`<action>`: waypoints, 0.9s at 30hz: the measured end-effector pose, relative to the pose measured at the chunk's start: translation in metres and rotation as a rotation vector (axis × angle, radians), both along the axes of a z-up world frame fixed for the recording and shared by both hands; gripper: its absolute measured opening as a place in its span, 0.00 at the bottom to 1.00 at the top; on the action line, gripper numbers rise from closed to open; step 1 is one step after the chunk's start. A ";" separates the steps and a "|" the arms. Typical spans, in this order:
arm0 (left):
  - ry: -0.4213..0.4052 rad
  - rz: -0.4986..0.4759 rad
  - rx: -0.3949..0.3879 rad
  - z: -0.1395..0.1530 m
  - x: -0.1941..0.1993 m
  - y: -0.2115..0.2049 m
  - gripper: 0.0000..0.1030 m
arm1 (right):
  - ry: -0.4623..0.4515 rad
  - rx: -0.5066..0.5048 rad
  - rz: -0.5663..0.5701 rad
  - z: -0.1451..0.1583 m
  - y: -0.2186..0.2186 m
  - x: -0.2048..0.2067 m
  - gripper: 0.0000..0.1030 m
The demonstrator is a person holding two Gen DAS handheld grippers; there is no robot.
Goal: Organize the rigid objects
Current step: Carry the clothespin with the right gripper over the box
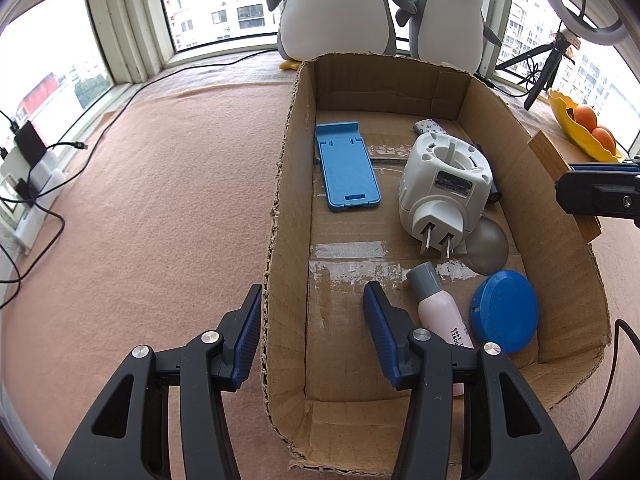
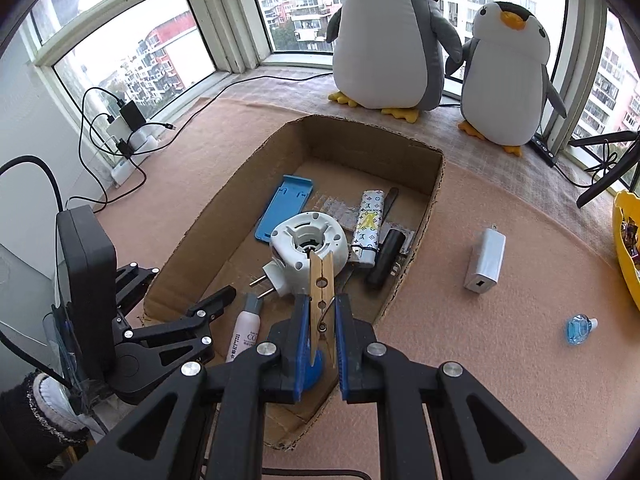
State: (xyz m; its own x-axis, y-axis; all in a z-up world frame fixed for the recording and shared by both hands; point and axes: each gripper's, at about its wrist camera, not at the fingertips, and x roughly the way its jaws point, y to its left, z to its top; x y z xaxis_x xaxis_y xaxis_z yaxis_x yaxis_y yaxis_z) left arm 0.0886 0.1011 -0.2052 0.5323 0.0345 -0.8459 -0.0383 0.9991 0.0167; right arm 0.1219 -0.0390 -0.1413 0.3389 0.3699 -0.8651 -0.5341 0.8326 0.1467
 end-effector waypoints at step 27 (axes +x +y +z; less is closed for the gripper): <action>0.000 0.001 -0.001 0.000 0.000 0.001 0.48 | 0.023 -0.022 0.063 -0.016 0.026 -0.011 0.12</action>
